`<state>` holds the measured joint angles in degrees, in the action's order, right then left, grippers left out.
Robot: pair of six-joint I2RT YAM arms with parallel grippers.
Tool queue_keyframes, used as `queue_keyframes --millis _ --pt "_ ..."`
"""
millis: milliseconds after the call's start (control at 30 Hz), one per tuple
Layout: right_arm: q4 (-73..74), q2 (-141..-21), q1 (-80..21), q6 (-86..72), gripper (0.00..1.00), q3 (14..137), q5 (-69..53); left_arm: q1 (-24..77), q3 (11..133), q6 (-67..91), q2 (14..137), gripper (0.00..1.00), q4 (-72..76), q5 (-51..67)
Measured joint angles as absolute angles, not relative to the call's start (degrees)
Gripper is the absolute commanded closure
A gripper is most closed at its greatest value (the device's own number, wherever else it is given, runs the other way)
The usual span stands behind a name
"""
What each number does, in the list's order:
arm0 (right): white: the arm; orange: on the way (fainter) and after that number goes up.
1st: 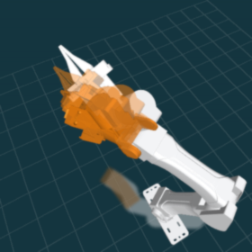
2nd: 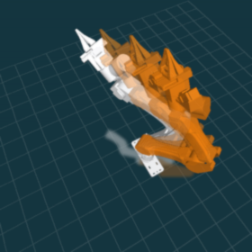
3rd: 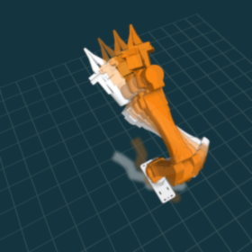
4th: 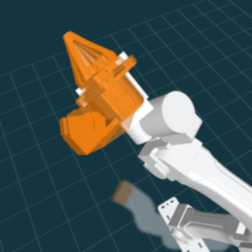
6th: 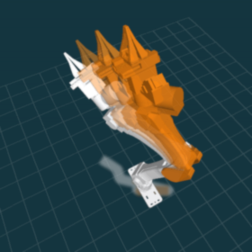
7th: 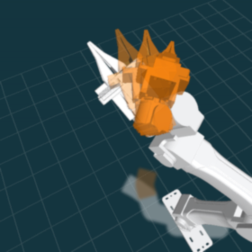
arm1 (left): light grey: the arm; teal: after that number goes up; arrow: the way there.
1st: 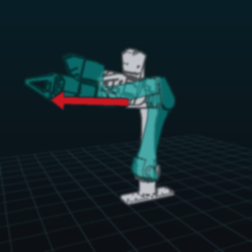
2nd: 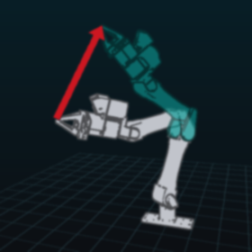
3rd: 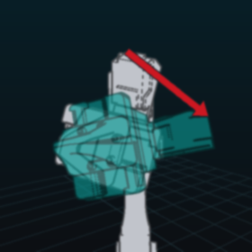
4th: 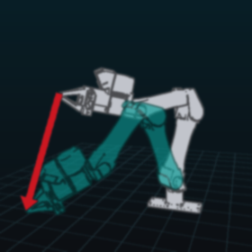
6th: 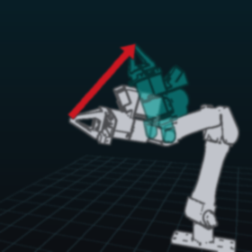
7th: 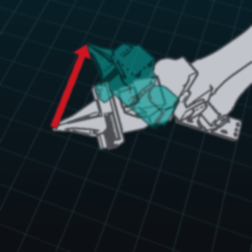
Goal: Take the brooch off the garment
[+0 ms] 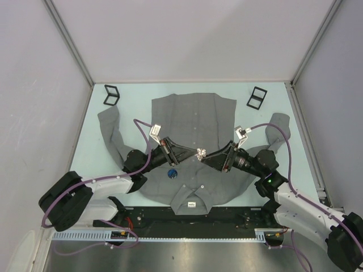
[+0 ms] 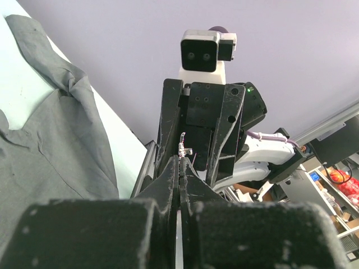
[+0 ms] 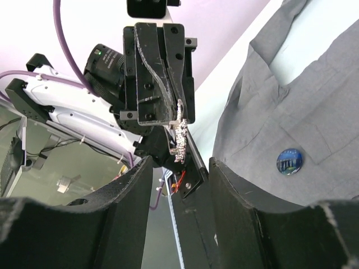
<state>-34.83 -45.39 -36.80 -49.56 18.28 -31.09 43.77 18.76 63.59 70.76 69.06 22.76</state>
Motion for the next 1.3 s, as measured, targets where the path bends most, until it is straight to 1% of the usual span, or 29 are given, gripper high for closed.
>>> queue_keyframes --millis 233,1033,1133,1200,1300 --pt "-36.58 -47.48 -37.39 -49.98 0.55 18.28 -30.41 43.77 18.76 63.59 70.76 1.00 69.06 22.74" --pt "-37.58 -48.53 -37.65 -50.39 0.57 18.92 -29.36 43.77 18.74 63.55 71.13 1.00 69.41 24.21" --pt "-37.56 -48.58 -37.60 -50.39 0.59 19.03 -29.36 43.90 18.74 63.55 71.22 0.99 69.43 24.29" --pt "-37.56 -48.69 -37.60 -50.41 0.62 19.05 -29.34 43.99 18.74 63.55 71.24 1.00 69.47 24.38" --pt "-37.58 -48.97 -37.60 -50.43 0.63 19.11 -29.34 44.03 18.74 63.53 71.24 1.00 69.52 24.38"
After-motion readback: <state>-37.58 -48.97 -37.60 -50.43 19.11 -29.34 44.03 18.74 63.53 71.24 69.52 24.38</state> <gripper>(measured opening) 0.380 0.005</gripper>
